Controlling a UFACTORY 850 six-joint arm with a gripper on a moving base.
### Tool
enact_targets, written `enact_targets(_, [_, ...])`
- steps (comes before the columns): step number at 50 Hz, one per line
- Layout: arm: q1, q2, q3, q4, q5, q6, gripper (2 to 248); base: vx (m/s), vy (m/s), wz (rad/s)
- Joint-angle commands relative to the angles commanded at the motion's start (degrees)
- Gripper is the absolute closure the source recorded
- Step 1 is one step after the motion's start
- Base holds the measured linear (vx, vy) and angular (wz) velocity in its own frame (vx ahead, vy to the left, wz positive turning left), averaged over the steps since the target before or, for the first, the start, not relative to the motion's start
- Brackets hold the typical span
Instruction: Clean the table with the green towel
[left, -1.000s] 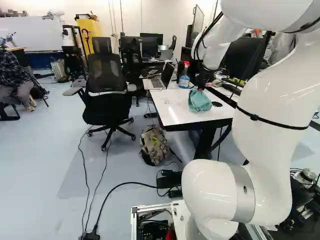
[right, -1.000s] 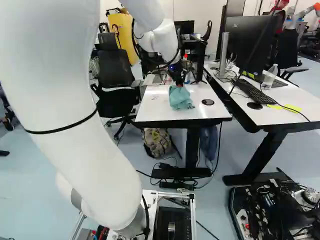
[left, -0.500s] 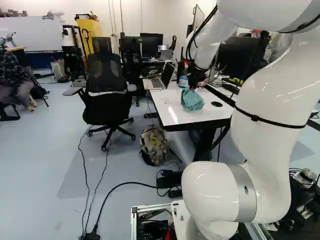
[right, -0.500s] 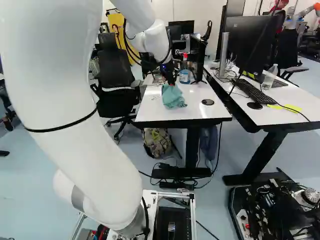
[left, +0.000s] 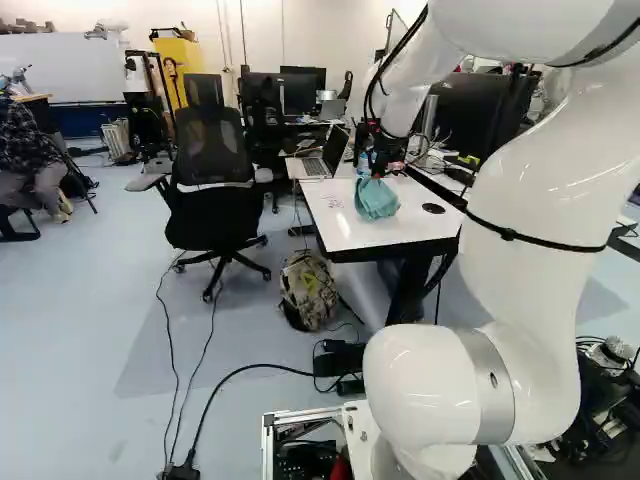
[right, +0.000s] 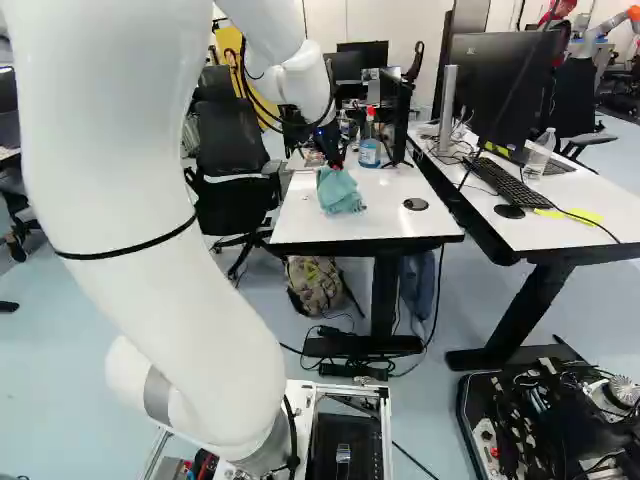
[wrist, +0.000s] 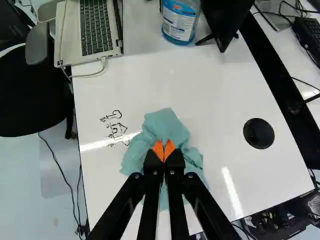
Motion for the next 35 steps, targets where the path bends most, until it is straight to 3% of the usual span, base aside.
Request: enact_targets(35, [0.0, -4.84, -0.36, 0.0, 0.0, 0.0, 229, 0.0, 0.0, 0.0])
